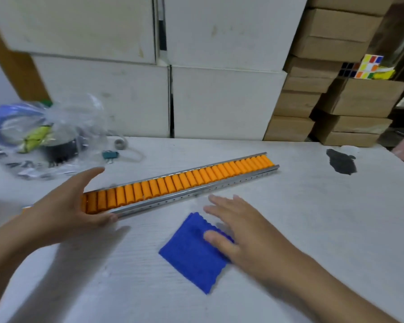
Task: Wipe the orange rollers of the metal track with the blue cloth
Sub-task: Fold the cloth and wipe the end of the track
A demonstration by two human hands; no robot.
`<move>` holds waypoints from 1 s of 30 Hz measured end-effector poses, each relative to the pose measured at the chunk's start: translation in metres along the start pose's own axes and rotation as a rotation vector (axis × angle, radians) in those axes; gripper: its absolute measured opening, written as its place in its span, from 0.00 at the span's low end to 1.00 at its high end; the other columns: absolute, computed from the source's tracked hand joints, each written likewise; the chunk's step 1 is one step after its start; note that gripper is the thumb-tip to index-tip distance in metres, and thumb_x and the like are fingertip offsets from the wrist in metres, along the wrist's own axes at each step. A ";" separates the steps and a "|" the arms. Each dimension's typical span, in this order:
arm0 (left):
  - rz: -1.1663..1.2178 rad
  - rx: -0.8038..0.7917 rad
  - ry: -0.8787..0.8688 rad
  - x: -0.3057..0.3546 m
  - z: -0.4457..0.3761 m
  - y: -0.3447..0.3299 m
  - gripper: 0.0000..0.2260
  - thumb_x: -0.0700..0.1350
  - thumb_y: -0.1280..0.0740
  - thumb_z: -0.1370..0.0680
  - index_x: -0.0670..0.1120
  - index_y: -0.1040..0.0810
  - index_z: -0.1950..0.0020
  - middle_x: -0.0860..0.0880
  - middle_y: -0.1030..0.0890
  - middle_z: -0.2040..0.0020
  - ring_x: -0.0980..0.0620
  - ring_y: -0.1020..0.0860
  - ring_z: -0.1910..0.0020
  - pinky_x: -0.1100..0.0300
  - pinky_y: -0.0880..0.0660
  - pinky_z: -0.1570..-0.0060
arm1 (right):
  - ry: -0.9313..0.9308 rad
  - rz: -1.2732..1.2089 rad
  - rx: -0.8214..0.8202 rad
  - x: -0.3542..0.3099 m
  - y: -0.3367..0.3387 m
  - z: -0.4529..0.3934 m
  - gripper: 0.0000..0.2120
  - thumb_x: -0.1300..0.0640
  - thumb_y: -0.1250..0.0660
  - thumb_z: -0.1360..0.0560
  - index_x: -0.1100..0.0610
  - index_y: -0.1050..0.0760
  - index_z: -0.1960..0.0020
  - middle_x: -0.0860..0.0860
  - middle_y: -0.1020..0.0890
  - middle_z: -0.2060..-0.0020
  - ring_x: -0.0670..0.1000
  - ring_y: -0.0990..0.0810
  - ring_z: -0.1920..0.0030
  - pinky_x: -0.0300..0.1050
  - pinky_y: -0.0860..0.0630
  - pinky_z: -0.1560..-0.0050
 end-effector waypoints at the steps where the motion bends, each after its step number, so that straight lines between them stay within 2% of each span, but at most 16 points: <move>1: -0.005 0.045 0.008 -0.014 0.012 0.008 0.43 0.70 0.27 0.46 0.73 0.45 0.37 0.49 0.34 0.28 0.47 0.35 0.30 0.50 0.36 0.34 | 0.062 0.035 -0.057 -0.013 -0.011 0.008 0.32 0.33 0.52 0.27 0.43 0.43 0.26 0.33 0.49 0.27 0.23 0.62 0.36 0.26 0.68 0.35; 3: -0.026 0.123 0.067 -0.042 0.035 0.020 0.44 0.70 0.28 0.49 0.71 0.43 0.36 0.43 0.32 0.30 0.44 0.34 0.32 0.47 0.36 0.35 | 0.090 0.075 -0.146 -0.022 -0.031 0.014 0.38 0.30 0.56 0.31 0.44 0.46 0.25 0.36 0.50 0.25 0.29 0.59 0.30 0.28 0.68 0.33; 4: -0.023 0.151 0.102 -0.054 0.046 0.024 0.48 0.67 0.27 0.50 0.66 0.40 0.33 0.41 0.31 0.31 0.42 0.33 0.33 0.48 0.36 0.36 | 0.073 0.080 -0.176 -0.022 -0.039 0.015 0.39 0.29 0.55 0.32 0.43 0.47 0.25 0.35 0.51 0.26 0.30 0.59 0.30 0.28 0.67 0.33; 6: 0.049 0.162 0.165 -0.069 0.063 0.025 0.53 0.57 0.19 0.49 0.51 0.38 0.27 0.39 0.29 0.34 0.43 0.31 0.37 0.52 0.36 0.39 | 0.045 0.071 -0.196 -0.018 -0.050 0.018 0.40 0.28 0.54 0.34 0.41 0.48 0.25 0.31 0.54 0.28 0.28 0.62 0.32 0.28 0.66 0.33; 8: 0.157 0.144 0.194 -0.075 0.073 0.019 0.51 0.47 0.18 0.44 0.47 0.40 0.27 0.42 0.28 0.35 0.48 0.29 0.40 0.54 0.34 0.40 | 0.027 0.038 -0.153 -0.014 -0.056 0.017 0.38 0.28 0.56 0.34 0.39 0.45 0.26 0.30 0.53 0.30 0.22 0.62 0.36 0.28 0.62 0.30; 10: 0.195 0.180 0.183 -0.078 0.076 0.013 0.45 0.42 0.20 0.39 0.46 0.40 0.27 0.44 0.27 0.37 0.48 0.27 0.40 0.54 0.32 0.40 | 0.008 0.010 -0.070 -0.012 -0.058 0.017 0.37 0.29 0.58 0.34 0.39 0.38 0.29 0.28 0.47 0.33 0.16 0.59 0.42 0.22 0.60 0.34; 12: 0.227 0.259 0.187 -0.079 0.074 0.011 0.40 0.38 0.23 0.35 0.46 0.38 0.27 0.45 0.25 0.37 0.48 0.25 0.41 0.54 0.31 0.41 | -0.020 -0.011 0.018 -0.011 -0.058 0.018 0.28 0.34 0.51 0.28 0.40 0.33 0.32 0.28 0.41 0.36 0.18 0.50 0.40 0.19 0.56 0.37; 14: 0.271 0.299 0.193 -0.079 0.074 0.012 0.37 0.37 0.24 0.34 0.47 0.36 0.28 0.46 0.24 0.37 0.49 0.24 0.43 0.54 0.30 0.42 | -0.094 -0.115 0.139 -0.012 -0.057 0.018 0.16 0.46 0.41 0.22 0.42 0.28 0.35 0.29 0.31 0.39 0.30 0.32 0.39 0.23 0.42 0.40; 16: 0.309 0.307 0.178 -0.076 0.075 0.012 0.37 0.37 0.23 0.35 0.50 0.35 0.30 0.46 0.23 0.38 0.50 0.23 0.44 0.55 0.29 0.43 | -0.181 -0.353 0.262 -0.020 -0.054 0.011 0.10 0.52 0.38 0.21 0.43 0.24 0.43 0.38 0.19 0.50 0.41 0.22 0.51 0.28 0.31 0.53; 18: 0.346 0.312 0.159 -0.071 0.076 0.011 0.37 0.39 0.21 0.37 0.58 0.34 0.35 0.49 0.22 0.41 0.51 0.22 0.46 0.56 0.28 0.45 | -0.212 -0.562 0.399 -0.037 -0.049 -0.004 0.06 0.54 0.39 0.21 0.48 0.22 0.51 0.49 0.19 0.61 0.48 0.23 0.61 0.33 0.31 0.63; 20: 0.359 0.308 0.150 -0.066 0.077 0.007 0.37 0.42 0.20 0.38 0.63 0.35 0.38 0.52 0.22 0.43 0.54 0.22 0.47 0.56 0.27 0.45 | -0.201 -0.641 0.530 -0.061 -0.043 -0.023 0.08 0.55 0.39 0.21 0.53 0.24 0.57 0.51 0.22 0.66 0.47 0.28 0.66 0.33 0.34 0.67; 23: 0.339 0.275 0.152 -0.062 0.076 0.000 0.40 0.50 0.20 0.38 0.59 0.37 0.31 0.56 0.24 0.41 0.55 0.25 0.43 0.55 0.29 0.43 | -0.077 -0.719 0.618 -0.111 -0.043 -0.060 0.08 0.56 0.41 0.20 0.51 0.24 0.49 0.45 0.23 0.64 0.40 0.28 0.65 0.30 0.32 0.65; 25: 0.313 0.241 0.170 -0.064 0.073 -0.001 0.43 0.55 0.21 0.39 0.58 0.39 0.28 0.58 0.25 0.39 0.54 0.26 0.40 0.52 0.30 0.40 | 0.062 -0.591 0.562 -0.147 -0.055 -0.086 0.12 0.57 0.42 0.20 0.51 0.26 0.39 0.46 0.20 0.55 0.40 0.25 0.58 0.34 0.28 0.57; 26: 0.313 0.230 0.187 -0.067 0.072 -0.001 0.44 0.57 0.22 0.40 0.58 0.39 0.28 0.58 0.24 0.39 0.55 0.26 0.39 0.51 0.30 0.39 | 0.151 -0.448 0.516 -0.163 -0.067 -0.098 0.14 0.58 0.41 0.21 0.53 0.27 0.37 0.49 0.20 0.49 0.46 0.23 0.52 0.41 0.27 0.51; 28: 0.362 0.224 0.199 -0.072 0.071 -0.001 0.43 0.62 0.22 0.45 0.63 0.35 0.33 0.58 0.23 0.39 0.56 0.24 0.40 0.49 0.28 0.39 | 0.335 -0.139 0.388 -0.185 -0.099 -0.120 0.14 0.62 0.39 0.24 0.60 0.26 0.39 0.57 0.21 0.43 0.58 0.24 0.44 0.51 0.30 0.41; 30: 0.420 0.233 0.204 -0.075 0.071 -0.001 0.40 0.59 0.22 0.49 0.74 0.35 0.40 0.58 0.23 0.38 0.56 0.23 0.41 0.47 0.28 0.39 | 0.419 0.089 0.209 -0.193 -0.128 -0.130 0.12 0.63 0.40 0.24 0.63 0.25 0.42 0.59 0.22 0.44 0.61 0.26 0.43 0.53 0.34 0.40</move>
Point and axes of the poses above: each hand's wrist, its own z-axis away from the middle knuckle, its own y-axis out of the back of the hand, x = y × z, the point moved 2 cm from there along -z, towards the middle knuckle
